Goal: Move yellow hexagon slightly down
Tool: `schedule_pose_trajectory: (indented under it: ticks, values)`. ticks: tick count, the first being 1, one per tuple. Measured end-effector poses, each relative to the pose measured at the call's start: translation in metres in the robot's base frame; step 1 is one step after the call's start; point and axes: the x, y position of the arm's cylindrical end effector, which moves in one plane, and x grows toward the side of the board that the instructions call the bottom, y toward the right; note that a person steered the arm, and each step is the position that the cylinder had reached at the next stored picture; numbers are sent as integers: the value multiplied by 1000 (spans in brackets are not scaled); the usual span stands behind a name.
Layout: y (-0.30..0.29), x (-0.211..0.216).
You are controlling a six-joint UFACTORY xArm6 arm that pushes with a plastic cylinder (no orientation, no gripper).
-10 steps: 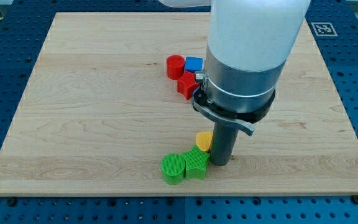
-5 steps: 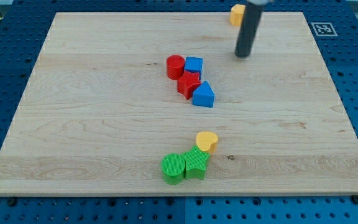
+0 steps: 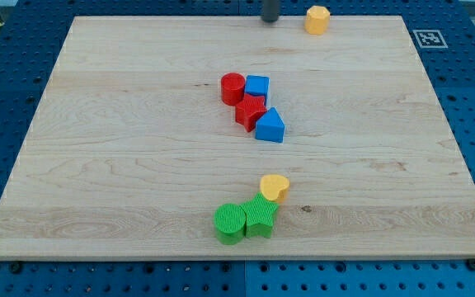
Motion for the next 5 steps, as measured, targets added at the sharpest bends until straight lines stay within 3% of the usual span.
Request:
schedule_pose_trajectory:
  ticks: [2, 4, 5]
  values:
    - [79, -1]
    - [92, 1]
    - [98, 21]
